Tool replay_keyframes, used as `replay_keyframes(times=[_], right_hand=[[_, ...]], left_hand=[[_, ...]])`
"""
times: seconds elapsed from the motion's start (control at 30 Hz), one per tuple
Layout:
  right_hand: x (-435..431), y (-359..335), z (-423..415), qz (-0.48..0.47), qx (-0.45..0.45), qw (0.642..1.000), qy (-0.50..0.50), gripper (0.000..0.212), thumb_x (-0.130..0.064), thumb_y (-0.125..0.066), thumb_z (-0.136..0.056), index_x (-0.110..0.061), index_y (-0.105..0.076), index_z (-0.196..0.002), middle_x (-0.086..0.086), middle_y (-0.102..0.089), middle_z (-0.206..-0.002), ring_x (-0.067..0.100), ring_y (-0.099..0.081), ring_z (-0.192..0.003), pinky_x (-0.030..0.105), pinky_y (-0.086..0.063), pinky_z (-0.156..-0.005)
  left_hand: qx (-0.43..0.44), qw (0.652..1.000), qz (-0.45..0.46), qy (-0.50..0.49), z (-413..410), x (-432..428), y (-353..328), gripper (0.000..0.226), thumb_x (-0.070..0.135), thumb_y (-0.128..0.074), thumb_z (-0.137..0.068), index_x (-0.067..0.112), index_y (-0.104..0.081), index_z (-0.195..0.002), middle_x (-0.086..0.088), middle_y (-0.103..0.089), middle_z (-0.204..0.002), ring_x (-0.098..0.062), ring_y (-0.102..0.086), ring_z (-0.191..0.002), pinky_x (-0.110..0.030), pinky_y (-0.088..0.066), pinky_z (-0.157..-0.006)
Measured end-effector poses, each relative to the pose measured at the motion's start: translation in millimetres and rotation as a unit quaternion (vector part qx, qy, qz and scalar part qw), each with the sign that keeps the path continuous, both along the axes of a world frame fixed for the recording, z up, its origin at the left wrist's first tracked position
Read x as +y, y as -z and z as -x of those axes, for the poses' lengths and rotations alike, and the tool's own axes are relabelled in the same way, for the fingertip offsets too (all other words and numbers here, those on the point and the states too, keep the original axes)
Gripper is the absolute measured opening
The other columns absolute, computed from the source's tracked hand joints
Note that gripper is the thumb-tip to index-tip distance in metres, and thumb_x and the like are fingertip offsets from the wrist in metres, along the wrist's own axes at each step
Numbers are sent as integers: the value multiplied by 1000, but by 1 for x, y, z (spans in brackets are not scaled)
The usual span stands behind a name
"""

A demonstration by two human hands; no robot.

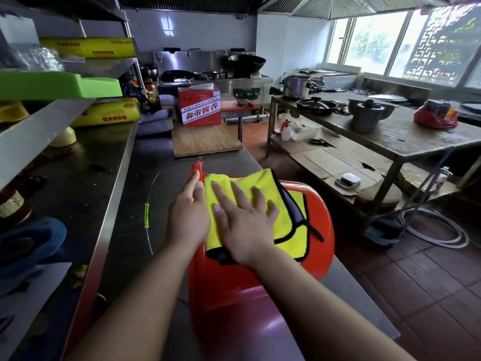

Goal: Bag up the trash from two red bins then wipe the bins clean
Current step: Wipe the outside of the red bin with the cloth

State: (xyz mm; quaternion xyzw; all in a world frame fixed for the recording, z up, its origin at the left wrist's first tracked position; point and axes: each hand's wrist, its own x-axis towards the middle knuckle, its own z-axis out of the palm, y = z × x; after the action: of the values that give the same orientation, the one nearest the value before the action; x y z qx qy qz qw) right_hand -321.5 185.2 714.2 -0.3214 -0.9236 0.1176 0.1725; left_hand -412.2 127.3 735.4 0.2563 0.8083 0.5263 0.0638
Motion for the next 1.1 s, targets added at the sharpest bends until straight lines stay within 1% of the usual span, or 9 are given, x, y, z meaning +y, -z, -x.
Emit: replay_keyframes(times=[0.3,0.43,0.53,0.63,0.73,0.83,0.93,1.03,1.1], right_hand=[[15,20,-21,-42,31,999,-1,53,-63,-5,-89,-59,-6,-142,-15,-15,-158,30,-8,-144,53,-8,-109],[51,36,-51,2,30,994,109,54,-66,-5,-87,-62,-6,-140,-14,-12,-158,27,-3,-144,52,-8,-109],[77,42,-72,53,40,981,180,45,-58,-19,-96,-60,-11,-141,-13,-11,-158,27,-2,-144,52,-9,-110],[87,42,-83,82,46,975,201,46,-56,-22,-97,-57,-13,-143,-11,-9,-159,29,-1,-145,54,-10,-110],[87,41,-85,94,54,972,208,46,-56,-21,-97,-56,-14,-143,-10,-9,-159,29,0,-145,55,-10,-110],[86,40,-82,101,58,970,215,46,-55,-21,-97,-56,-14,-143,-10,-8,-159,29,0,-145,56,-9,-110],[83,38,-81,107,61,969,215,46,-55,-20,-98,-55,-14,-143,-10,-8,-159,30,0,-145,56,-10,-110],[75,36,-84,99,54,973,199,47,-57,-18,-97,-55,-12,-144,-9,-10,-159,31,-2,-144,55,-11,-109],[65,33,-84,86,50,980,172,47,-56,-18,-98,-55,-13,-144,-11,-12,-158,29,-3,-144,53,-11,-108]], left_hand=[[1,1000,-17,17,6,-3,0,39,34,-35,-101,33,-43,-139,-1,-51,-139,-20,-49,-124,-23,-36,-89],[4,1000,-11,17,4,-1,0,40,38,-33,-101,37,-41,-140,-12,-61,-124,-29,-62,-99,-32,-49,-66],[30,999,16,0,-2,1,-3,41,40,-32,-101,38,-37,-142,4,-62,-105,-7,-57,-65,-22,-39,-47],[83,995,53,-23,-7,0,-6,43,42,-33,-100,35,-35,-143,1,-60,-105,0,-48,-67,-21,-38,-55],[137,988,66,-36,-10,-6,0,44,44,-34,-99,31,-33,-141,-8,-64,-114,-21,-62,-90,-29,-46,-66],[132,985,109,-20,-24,-15,12,49,49,-26,-98,38,-19,-145,-9,-66,-98,-25,-65,-80,-37,-55,-65],[95,989,113,5,-40,-25,19,52,51,-16,-96,48,0,-145,-2,-59,-69,-21,-59,-56,-36,-52,-51],[82,993,83,11,-44,-24,18,52,49,-16,-96,48,-2,-146,19,-34,-64,-8,-48,-54,-36,-52,-57],[63,996,57,1,-42,-20,9,50,46,-20,-99,45,-9,-147,19,-40,-71,-7,-50,-60,-36,-51,-61]])
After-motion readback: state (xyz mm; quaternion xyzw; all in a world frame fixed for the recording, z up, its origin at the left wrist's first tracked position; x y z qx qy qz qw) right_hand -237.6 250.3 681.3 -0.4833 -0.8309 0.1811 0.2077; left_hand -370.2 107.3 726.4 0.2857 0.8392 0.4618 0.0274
